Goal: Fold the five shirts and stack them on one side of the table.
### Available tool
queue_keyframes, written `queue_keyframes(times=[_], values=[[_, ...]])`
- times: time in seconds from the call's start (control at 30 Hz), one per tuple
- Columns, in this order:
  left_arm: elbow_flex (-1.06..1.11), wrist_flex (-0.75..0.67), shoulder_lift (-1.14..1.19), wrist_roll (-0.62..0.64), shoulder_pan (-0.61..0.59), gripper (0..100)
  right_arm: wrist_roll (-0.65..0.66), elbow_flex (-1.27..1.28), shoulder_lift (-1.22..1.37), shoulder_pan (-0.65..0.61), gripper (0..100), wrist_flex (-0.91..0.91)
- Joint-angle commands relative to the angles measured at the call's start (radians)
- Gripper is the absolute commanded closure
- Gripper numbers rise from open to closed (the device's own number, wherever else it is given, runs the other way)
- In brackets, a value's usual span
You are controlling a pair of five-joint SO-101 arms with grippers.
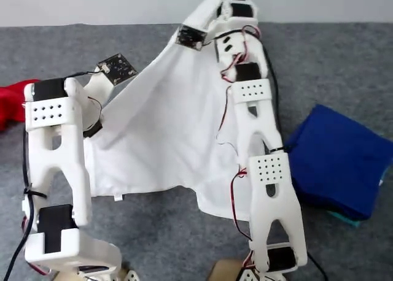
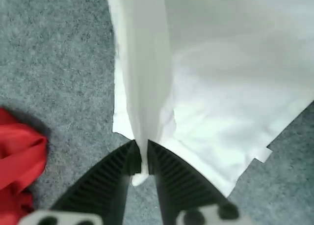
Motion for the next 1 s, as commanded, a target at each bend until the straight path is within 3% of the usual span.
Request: queue_keyframes(times=[0.0, 0.23, 0.6, 0.97], values=[[-0.033, -0.005, -0.060, -0.005, -0.012, 100, 0.011, -0.083, -0.062, 0.038, 99.0, -0.025], [-0.067, 0.000, -0.061, -0.003, -0.008, 100, 0.044, -0.173, -0.062, 0.002, 99.0, 0.064], [-0.120, 0.146, -0.123, -0.069, -0.011, 100, 0.087, -0.255, -0.108, 0.013, 99.0, 0.719], [-0.120, 0.192, -0.130, -0.123, -0.038, 100, 0.017, -0.253, -0.363, 0.019, 99.0, 1.411]])
